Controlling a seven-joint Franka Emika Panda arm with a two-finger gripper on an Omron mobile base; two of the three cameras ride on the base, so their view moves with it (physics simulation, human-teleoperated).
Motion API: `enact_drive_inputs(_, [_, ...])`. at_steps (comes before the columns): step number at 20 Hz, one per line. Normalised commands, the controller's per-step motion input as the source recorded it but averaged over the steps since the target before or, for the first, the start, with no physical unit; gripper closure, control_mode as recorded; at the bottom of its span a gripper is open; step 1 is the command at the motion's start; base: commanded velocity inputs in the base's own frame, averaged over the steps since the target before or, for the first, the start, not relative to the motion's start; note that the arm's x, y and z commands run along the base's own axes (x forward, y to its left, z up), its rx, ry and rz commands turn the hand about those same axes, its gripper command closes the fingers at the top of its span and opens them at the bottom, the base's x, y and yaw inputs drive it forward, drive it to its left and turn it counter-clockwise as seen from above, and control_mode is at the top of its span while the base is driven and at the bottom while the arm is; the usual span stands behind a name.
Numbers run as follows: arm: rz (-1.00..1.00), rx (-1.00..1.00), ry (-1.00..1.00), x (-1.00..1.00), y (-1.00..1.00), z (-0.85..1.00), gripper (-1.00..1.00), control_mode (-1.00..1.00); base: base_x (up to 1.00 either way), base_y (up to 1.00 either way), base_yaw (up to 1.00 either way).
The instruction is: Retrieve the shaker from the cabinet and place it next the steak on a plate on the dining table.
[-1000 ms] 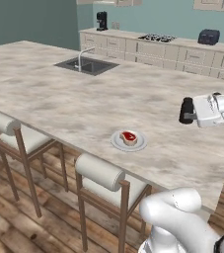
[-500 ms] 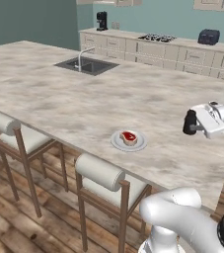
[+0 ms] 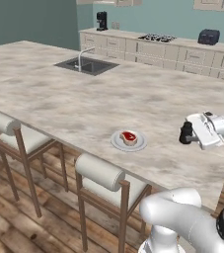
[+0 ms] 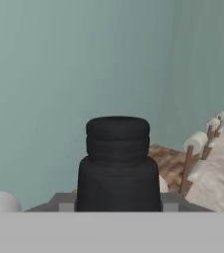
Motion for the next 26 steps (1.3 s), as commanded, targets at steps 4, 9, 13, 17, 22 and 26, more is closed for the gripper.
enact_drive_inputs(4, [0.01,0.00,-0.08,0.15,0.00,-0.37,1.00,-1.00,0.00,0.00,0.00])
enact_drive_inputs(9, [0.00,0.05,-0.04,0.16,0.00,-0.42,1.00,-1.00,0.00,0.00,0.00])
enact_drive_inputs(13, [0.00,0.07,0.00,0.23,-0.02,-0.38,1.00,-1.00,0.00,0.00,0.00])
enact_drive_inputs(17, [-0.01,0.01,-0.01,0.25,-0.08,-0.35,1.00,-1.00,0.00,0.00,0.00])
enact_drive_inputs(22, [0.00,0.00,-0.01,0.27,-0.14,-0.25,1.00,-1.00,0.00,0.00,0.00])
enact_drive_inputs(26, [0.00,0.00,0.00,0.31,-0.06,-0.04,1.00,-1.00,0.00,0.00,0.00])
